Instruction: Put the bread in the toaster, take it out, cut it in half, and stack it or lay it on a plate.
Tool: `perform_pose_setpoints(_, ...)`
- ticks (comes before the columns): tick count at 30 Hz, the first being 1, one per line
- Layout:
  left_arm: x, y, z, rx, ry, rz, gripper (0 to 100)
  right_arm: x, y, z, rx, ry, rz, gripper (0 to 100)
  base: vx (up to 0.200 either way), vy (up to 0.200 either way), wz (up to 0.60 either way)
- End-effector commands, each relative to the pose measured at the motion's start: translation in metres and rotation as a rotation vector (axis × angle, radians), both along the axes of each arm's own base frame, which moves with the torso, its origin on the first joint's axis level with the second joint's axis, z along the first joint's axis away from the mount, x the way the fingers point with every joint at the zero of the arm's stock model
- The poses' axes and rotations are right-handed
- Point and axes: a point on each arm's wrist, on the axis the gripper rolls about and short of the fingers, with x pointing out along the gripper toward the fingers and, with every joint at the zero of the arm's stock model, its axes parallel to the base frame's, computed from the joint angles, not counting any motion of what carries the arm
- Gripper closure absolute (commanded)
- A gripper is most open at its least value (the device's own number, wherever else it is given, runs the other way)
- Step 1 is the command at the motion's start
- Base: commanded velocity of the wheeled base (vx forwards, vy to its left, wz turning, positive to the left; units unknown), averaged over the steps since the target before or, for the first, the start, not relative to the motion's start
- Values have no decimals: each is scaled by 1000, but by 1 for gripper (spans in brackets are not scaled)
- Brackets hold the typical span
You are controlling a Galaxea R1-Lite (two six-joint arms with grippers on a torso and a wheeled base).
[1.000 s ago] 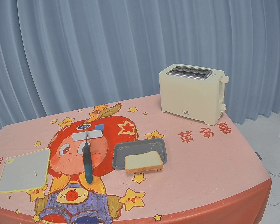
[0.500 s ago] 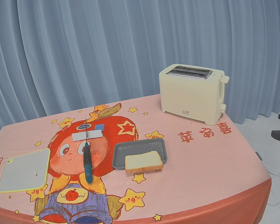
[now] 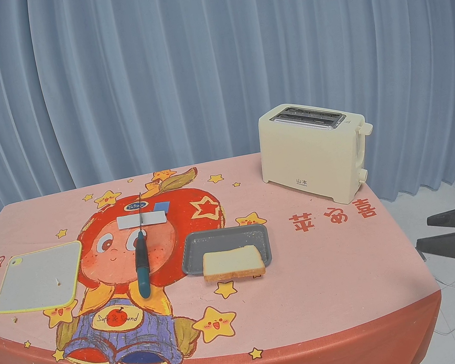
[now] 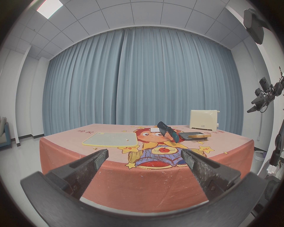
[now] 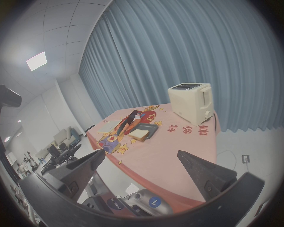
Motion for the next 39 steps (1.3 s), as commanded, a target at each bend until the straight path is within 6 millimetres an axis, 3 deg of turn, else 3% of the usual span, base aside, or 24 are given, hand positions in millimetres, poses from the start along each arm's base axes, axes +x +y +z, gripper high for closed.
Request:
perform_pose_setpoints(1,1,0,-5,-1,17,1,0,2,9,-4,-4,35,50,0,0,0,0)
perform_pose_setpoints(9,1,0,-5,-1,17,1,0,16,31,-3,110,102,63,0,0,0,0)
perform_pose_setpoints(15,1,0,-5,-1,17,-1,0,11,44,0,156,91,39,0,0,0,0)
perform_pose_setpoints(39,1,0,-5,-1,17,1,0,23,60,-3,207,163,11,0,0,0,0)
